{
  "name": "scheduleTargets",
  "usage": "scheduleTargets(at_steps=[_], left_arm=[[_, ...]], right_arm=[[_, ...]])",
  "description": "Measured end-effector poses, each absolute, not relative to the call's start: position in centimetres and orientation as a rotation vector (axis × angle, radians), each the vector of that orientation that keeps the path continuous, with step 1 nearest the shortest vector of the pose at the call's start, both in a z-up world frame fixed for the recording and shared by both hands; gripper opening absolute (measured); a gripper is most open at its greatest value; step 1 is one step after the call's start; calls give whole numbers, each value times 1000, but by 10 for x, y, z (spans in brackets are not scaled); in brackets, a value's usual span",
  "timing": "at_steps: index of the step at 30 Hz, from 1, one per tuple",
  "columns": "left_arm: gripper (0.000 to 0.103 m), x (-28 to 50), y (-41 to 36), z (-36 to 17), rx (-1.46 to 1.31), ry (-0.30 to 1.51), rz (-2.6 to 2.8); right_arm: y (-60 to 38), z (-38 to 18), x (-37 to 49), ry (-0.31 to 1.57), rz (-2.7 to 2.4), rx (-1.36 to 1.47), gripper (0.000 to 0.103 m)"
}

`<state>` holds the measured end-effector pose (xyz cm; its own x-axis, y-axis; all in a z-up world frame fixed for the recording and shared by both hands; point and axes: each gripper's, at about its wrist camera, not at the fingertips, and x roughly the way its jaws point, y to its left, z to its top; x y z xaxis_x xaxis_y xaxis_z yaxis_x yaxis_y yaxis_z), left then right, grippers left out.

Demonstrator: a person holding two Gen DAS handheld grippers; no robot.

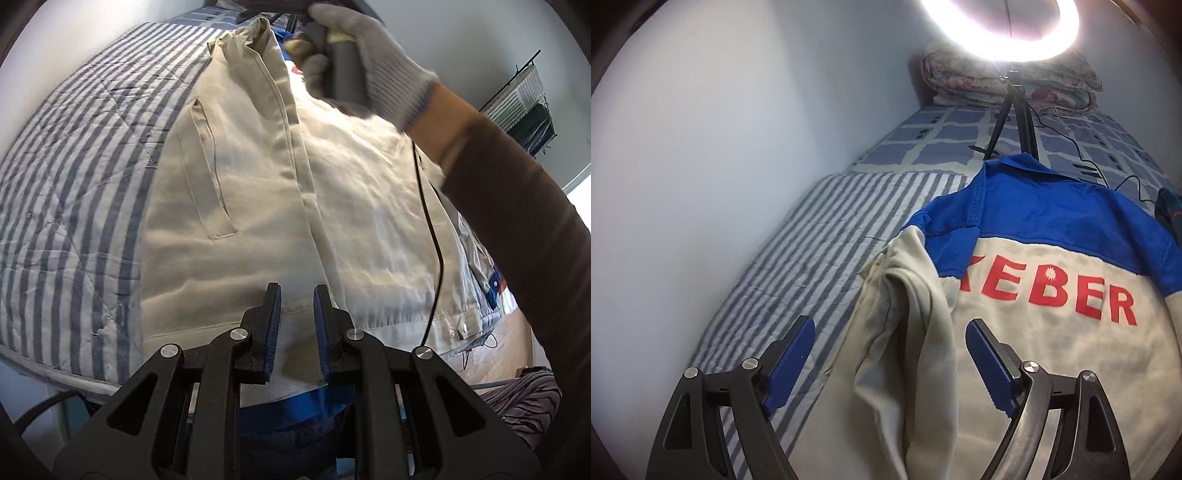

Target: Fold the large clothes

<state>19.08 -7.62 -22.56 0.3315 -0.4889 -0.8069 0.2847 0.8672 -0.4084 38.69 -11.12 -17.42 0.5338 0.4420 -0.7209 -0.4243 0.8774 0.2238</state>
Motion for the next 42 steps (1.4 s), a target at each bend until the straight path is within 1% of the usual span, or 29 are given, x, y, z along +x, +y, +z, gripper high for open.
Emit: scheduleTargets(at_steps=[1, 2, 3, 4, 5, 6, 9, 11, 14, 16, 17, 18, 19, 21, 24, 26, 28, 32, 36, 39, 42], left_arm=[[16, 191, -78, -226, -201, 1126, -518], [16, 191, -80, -227, -194, 1125, -522], [16, 190, -82, -227, -187, 1125, -527], [16, 190, -84, -228, -184, 1126, -536], [16, 190, -86, -229, -181, 1129, -543], [16, 190, -87, -230, -177, 1134, -549], [16, 188, -92, -238, -151, 1156, -557], [16, 187, -93, -245, -144, 1173, -560], [16, 187, -94, -255, -131, 1192, -572], [16, 187, -93, -258, -131, 1193, -570], [16, 187, -93, -257, -129, 1192, -571], [16, 186, -94, -257, -128, 1188, -571], [16, 185, -93, -255, -133, 1183, -574], [16, 181, -90, -251, -163, 1181, -598], [16, 173, -77, -238, -191, 1136, -612], [16, 170, -69, -228, -213, 1090, -613], [16, 168, -60, -220, -207, 1038, -580], [16, 176, -48, -223, -220, 1033, -495], [16, 180, -42, -245, -242, 1113, -481], [16, 178, -52, -263, -159, 1163, -499], [16, 176, -63, -263, -51, 1152, -507]], right_arm=[[-108, -177, 392, 880, 502, -1, 82], [-107, -180, 395, 892, 497, -19, 65], [-107, -182, 399, 914, 499, -30, 36], [-108, -184, 401, 936, 505, -36, 26], [-112, -185, 403, 937, 507, -42, 23], [-118, -184, 404, 927, 507, -49, 16], [-141, -191, 412, 921, 499, -29, 14], [-157, -205, 420, 939, 459, -10, 14], [-165, -238, 425, 981, 427, -17, 14], [-160, -250, 423, 973, 410, -68, 16], [-156, -249, 418, 940, 395, -116, 21], [-152, -246, 415, 931, 371, -156, 27], [-151, -242, 412, 920, 357, -180, 29], [-157, -222, 399, 861, 337, -172, 29], [-167, -189, 366, 771, 433, -79, 30], [-163, -176, 341, 757, 562, -34, 30], [-150, -175, 319, 772, 651, -47, 29], [-110, -205, 292, 853, 734, -142, 27], [-88, -241, 281, 928, 706, -203, 27], [-85, -255, 280, 908, 669, -228, 26], [-79, -253, 278, 923, 647, -239, 26]])
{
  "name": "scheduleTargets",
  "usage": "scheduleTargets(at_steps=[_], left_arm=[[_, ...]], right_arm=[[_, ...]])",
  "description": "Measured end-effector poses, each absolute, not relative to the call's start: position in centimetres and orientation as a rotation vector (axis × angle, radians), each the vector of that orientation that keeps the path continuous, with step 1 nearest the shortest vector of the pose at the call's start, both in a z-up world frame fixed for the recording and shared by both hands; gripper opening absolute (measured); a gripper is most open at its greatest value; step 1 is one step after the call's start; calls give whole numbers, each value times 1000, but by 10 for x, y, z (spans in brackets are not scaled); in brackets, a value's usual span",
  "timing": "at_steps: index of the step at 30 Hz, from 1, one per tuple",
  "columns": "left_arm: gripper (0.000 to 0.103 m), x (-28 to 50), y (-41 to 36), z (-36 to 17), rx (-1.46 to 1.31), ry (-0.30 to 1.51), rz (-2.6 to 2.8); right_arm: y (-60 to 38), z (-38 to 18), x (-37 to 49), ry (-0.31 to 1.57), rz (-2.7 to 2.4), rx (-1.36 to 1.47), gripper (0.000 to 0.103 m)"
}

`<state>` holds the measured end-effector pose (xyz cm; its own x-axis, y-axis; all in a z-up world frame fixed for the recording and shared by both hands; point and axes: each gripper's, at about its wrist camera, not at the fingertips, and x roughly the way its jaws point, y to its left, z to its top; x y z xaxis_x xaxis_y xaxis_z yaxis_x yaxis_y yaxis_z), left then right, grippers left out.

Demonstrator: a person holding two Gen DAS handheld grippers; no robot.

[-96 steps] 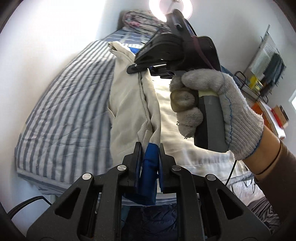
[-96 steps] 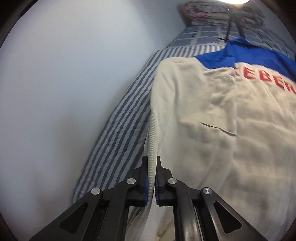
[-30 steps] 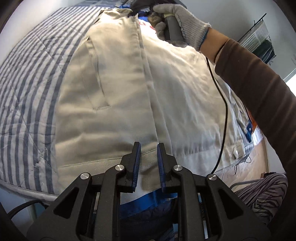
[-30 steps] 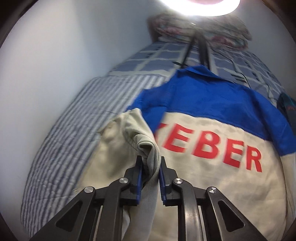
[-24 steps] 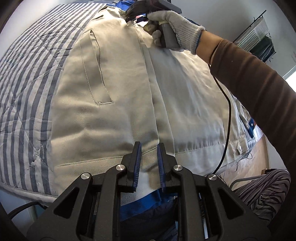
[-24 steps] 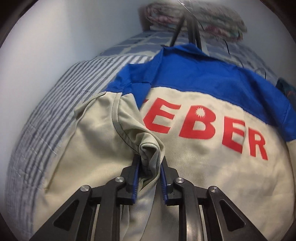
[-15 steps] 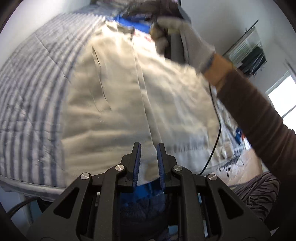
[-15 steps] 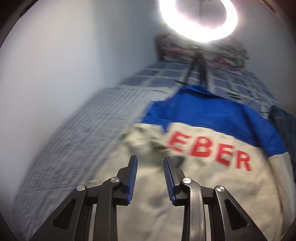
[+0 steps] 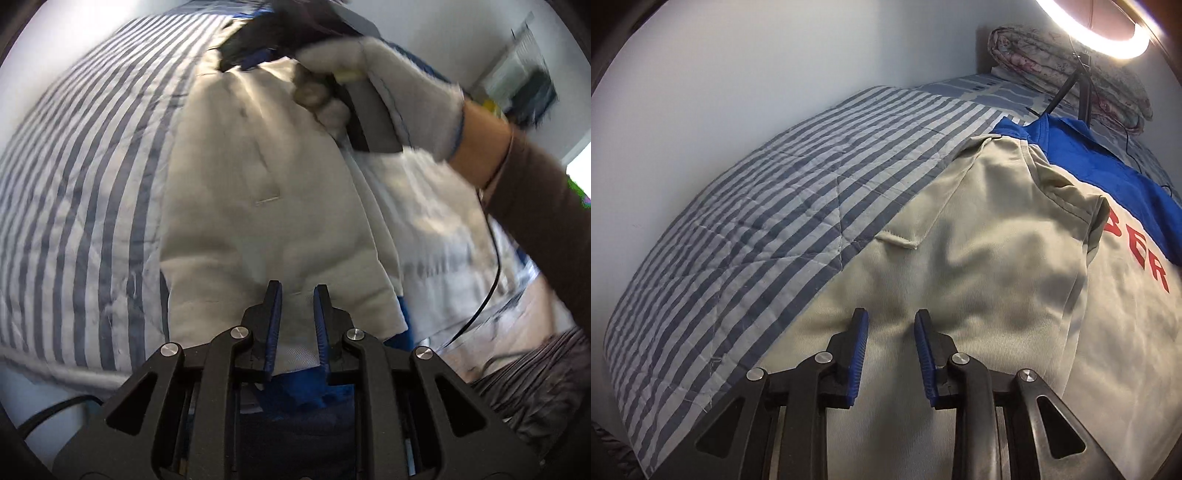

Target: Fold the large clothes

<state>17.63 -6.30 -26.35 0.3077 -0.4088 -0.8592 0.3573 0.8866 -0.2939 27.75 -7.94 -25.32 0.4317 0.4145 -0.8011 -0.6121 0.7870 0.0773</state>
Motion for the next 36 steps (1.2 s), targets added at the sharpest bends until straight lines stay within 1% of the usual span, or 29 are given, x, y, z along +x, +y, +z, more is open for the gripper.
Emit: scheduleTargets(at_steps=[4, 7, 8, 9, 10, 11, 12, 13, 14, 16, 17, 18, 22, 24, 28, 31, 34, 36], left_arm=[[16, 178, -58, -261, -129, 1165, -496], [16, 175, -51, -244, -108, 1118, -490], [16, 173, -46, -236, -97, 1096, -489], [18, 171, -46, -228, -85, 1073, -488], [22, 167, -46, -218, -76, 1041, -497], [35, 164, -46, -211, -72, 1018, -505], [45, 160, -47, -201, -66, 990, -518], [46, 157, -48, -192, -58, 964, -533], [47, 156, -50, -186, -47, 946, -544], [55, 151, -54, -171, -14, 910, -557], [61, 152, -60, -165, -10, 899, -562], [62, 151, -62, -159, -12, 889, -569], [62, 155, -76, -142, -54, 880, -589], [63, 160, -82, -131, -81, 879, -600], [63, 171, -95, -113, -106, 882, -620], [63, 182, -108, -103, -106, 880, -645], [63, 191, -118, -100, -114, 879, -655], [63, 196, -125, -105, -122, 883, -654]], right_arm=[[-95, -233, 277, 921, 627, -137, 28], [-122, -210, 261, 854, 627, -71, 35], [-135, -199, 248, 809, 627, -65, 38], [-146, -189, 238, 774, 631, -51, 45], [-157, -183, 228, 748, 634, -31, 50], [-174, -175, 214, 717, 635, 0, 61], [-187, -169, 204, 695, 630, 22, 65], [-204, -163, 191, 675, 618, 41, 69], [-215, -158, 184, 668, 607, 49, 70], [-242, -151, 164, 666, 580, 57, 71], [-255, -146, 157, 668, 564, 55, 78], [-266, -143, 153, 669, 545, 50, 86], [-316, -131, 120, 649, 435, 18, 95], [-340, -128, 112, 650, 376, 18, 103], [-398, -131, 94, 666, 280, 67, 102], [-451, -140, 83, 693, 196, 147, 97], [-499, -152, 76, 720, 98, 213, 89], [-537, -165, 71, 746, 40, 288, 76]])
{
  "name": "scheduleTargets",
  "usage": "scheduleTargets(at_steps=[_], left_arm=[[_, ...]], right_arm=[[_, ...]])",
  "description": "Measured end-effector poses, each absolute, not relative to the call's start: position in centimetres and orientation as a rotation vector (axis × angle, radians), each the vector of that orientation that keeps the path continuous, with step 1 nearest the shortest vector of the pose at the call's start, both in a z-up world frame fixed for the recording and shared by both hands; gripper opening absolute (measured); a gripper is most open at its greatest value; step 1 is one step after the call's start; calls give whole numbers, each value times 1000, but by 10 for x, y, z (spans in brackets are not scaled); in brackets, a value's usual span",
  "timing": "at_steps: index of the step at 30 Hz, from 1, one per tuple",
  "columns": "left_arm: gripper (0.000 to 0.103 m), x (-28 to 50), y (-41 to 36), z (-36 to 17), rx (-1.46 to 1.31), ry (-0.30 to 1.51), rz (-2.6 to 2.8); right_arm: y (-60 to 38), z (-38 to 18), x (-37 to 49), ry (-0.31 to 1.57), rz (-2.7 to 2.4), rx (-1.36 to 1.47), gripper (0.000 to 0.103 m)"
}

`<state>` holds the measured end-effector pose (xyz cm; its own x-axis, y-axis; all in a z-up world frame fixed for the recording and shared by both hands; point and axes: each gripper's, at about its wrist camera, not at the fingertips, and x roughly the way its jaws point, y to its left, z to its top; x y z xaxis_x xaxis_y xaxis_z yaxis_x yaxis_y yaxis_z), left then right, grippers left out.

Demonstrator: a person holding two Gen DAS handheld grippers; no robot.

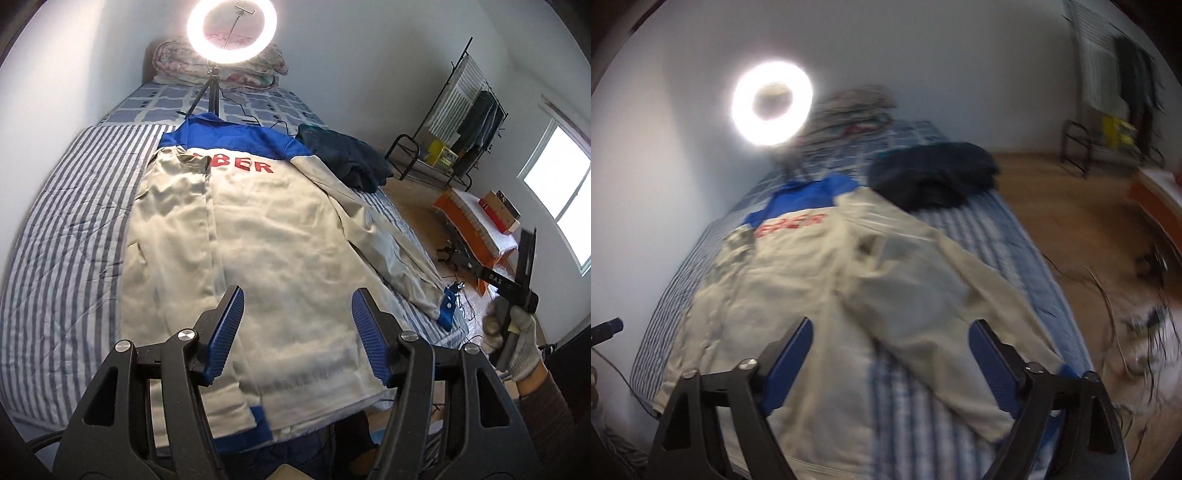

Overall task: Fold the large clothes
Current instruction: 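Lift both tools away from the jacket, then grasp the other sleeve's blue cuff with the right tool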

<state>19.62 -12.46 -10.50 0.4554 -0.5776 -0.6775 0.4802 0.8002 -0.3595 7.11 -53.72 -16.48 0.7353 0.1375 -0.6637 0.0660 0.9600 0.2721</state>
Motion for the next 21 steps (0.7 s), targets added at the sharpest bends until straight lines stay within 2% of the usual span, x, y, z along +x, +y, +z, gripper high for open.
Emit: scheduleTargets(at_steps=[3, 4, 10, 21], left_arm=[[63, 203, -132, -116, -142, 922, -662], [63, 205, -136, -120, -143, 937, -666], [63, 205, -155, -132, -83, 940, -674], [63, 208, -174, -145, -53, 969, -695]], right_arm=[[-592, -185, 62, 782, -31, 438, 63], [-609, -195, 60, 791, -55, 495, 62], [-672, -245, 45, 824, -127, 749, 58], [-698, -291, 43, 897, -215, 759, 58]])
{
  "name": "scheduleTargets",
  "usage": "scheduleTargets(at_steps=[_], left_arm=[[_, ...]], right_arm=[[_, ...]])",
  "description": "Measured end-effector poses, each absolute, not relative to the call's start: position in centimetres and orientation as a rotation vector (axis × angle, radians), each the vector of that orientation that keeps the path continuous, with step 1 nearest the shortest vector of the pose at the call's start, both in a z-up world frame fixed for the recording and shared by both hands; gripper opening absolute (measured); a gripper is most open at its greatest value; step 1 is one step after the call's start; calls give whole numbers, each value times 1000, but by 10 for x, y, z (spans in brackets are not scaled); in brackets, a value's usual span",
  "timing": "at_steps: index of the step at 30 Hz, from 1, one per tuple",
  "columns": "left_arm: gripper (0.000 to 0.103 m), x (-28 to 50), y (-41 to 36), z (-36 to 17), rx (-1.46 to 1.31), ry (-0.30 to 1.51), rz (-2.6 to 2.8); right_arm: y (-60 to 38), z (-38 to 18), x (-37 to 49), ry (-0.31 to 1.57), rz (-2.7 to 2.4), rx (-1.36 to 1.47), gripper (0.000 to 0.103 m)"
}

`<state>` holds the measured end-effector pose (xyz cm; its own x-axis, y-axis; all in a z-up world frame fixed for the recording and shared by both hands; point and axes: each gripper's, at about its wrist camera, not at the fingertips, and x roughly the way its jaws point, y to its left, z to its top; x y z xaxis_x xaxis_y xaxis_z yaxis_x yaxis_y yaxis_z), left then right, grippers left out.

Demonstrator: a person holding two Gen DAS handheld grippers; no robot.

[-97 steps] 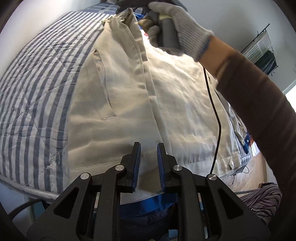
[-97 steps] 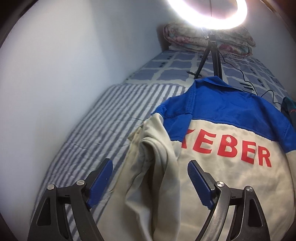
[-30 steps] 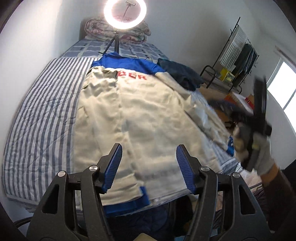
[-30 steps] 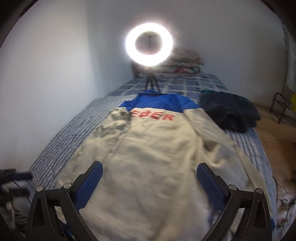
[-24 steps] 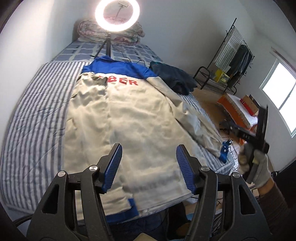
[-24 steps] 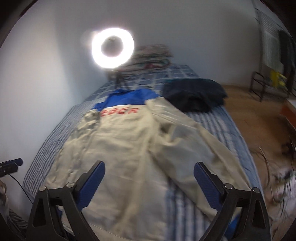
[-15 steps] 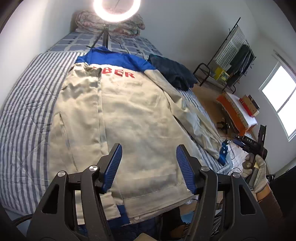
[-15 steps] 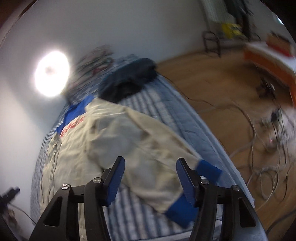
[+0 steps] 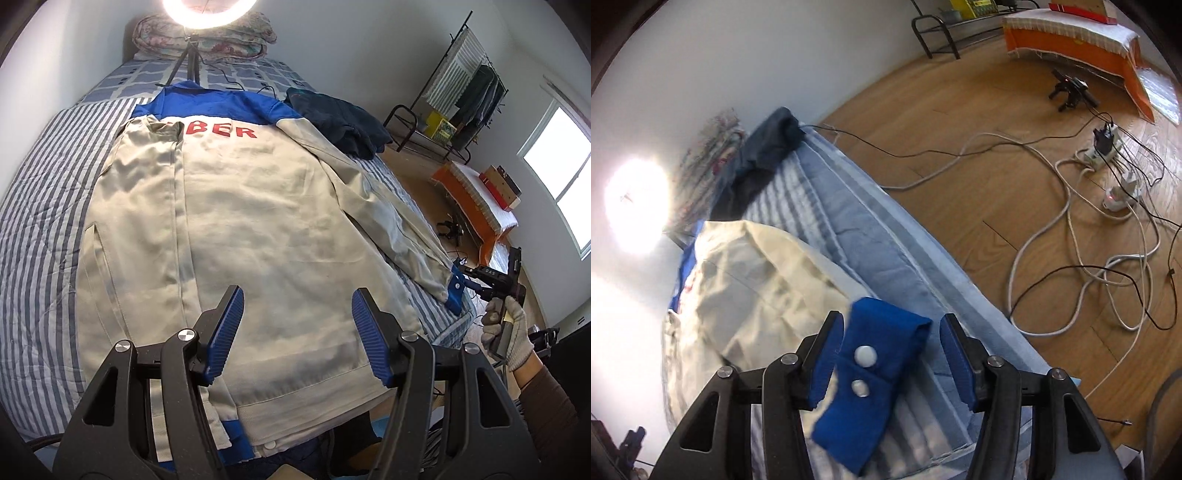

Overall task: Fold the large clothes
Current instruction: 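Grasp the other sleeve's blue cuff with the right tool, then carry the sleeve across the jacket back with the right tool and release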

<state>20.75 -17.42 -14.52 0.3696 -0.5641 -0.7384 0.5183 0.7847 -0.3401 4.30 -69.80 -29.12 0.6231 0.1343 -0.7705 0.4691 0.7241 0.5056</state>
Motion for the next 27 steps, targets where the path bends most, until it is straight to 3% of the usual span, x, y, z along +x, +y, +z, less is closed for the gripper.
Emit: scheduleTargets(at_steps=[3, 5, 6, 8, 19, 27], left_arm=[[63, 206, -177, -145, -40, 964, -699], [63, 206, -179, -146, -37, 967, -698], [63, 206, -179, -147, -37, 968, -696], [63, 206, -178, -147, -37, 967, -694], [63, 209, -161, -141, -74, 939, -651], [63, 214, -146, -142, -135, 946, -614]], right_arm=[[-698, -295, 44, 895, -204, 762, 57], [-693, -291, 47, 898, -178, 740, 36], [-690, -290, 46, 898, -178, 723, 32], [-683, -282, 45, 882, -160, 692, 4], [-598, -198, 18, 722, 74, 540, 0], [-475, -165, 7, 738, 396, 300, 0]])
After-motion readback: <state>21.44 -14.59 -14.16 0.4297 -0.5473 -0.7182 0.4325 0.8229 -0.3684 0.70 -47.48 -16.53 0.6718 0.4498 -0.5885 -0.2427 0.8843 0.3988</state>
